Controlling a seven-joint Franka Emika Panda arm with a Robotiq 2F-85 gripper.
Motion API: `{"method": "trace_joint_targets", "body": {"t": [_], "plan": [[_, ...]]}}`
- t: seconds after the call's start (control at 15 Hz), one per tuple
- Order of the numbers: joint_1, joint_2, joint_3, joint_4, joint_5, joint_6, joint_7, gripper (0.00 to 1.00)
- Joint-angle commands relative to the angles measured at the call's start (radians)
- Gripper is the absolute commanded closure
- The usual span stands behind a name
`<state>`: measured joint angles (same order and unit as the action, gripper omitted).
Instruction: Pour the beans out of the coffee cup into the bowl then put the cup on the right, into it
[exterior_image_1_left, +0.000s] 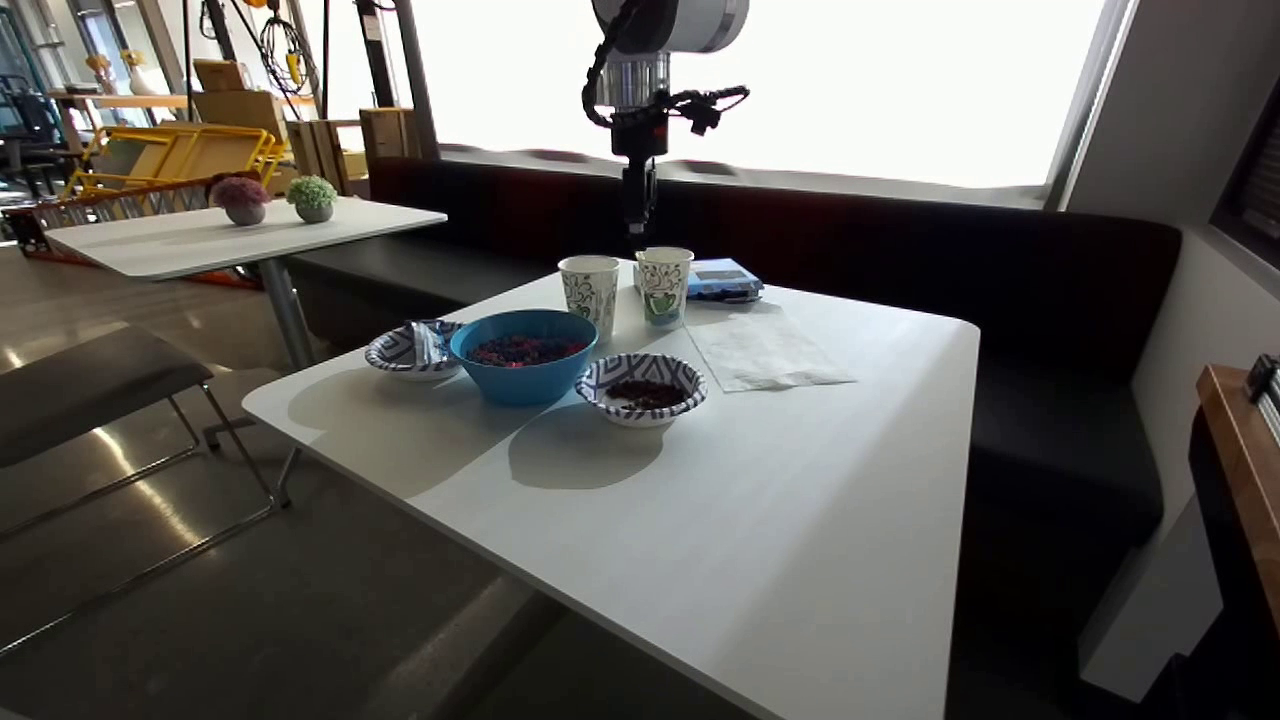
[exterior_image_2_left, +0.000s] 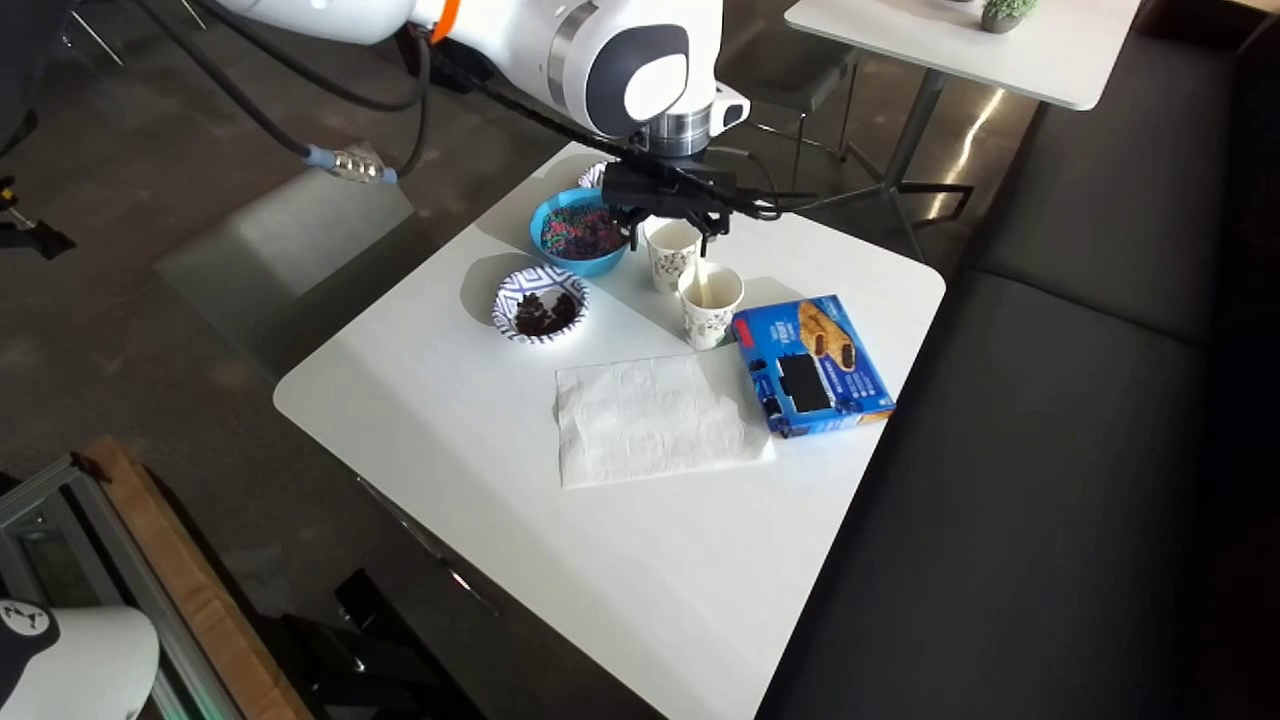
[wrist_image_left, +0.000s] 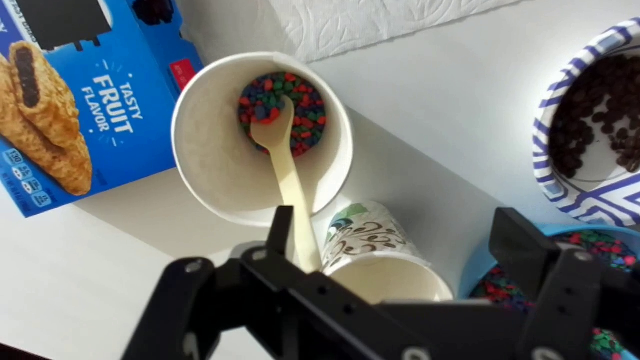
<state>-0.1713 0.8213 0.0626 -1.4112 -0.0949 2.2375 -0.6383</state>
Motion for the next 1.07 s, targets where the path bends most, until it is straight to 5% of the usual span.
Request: {"method": "trace_joint_targets", "body": {"t": [0.0, 0.2, 0.33, 1.0], "plan": [[-0.044, 0.023, 0.033, -0.034, 0.044, 0.079, -0.060, 0.00], [-0.054, 0.041, 0.035, -0.035, 0.051, 0.101, -0.080, 0.01], [-0.058, 0.046, 0.034, -0.035, 0.055, 0.102, -0.085, 0.26], [-0.059, 0.020, 0.017, -0.057, 0.048, 0.075, -0.062, 1.00]]}}
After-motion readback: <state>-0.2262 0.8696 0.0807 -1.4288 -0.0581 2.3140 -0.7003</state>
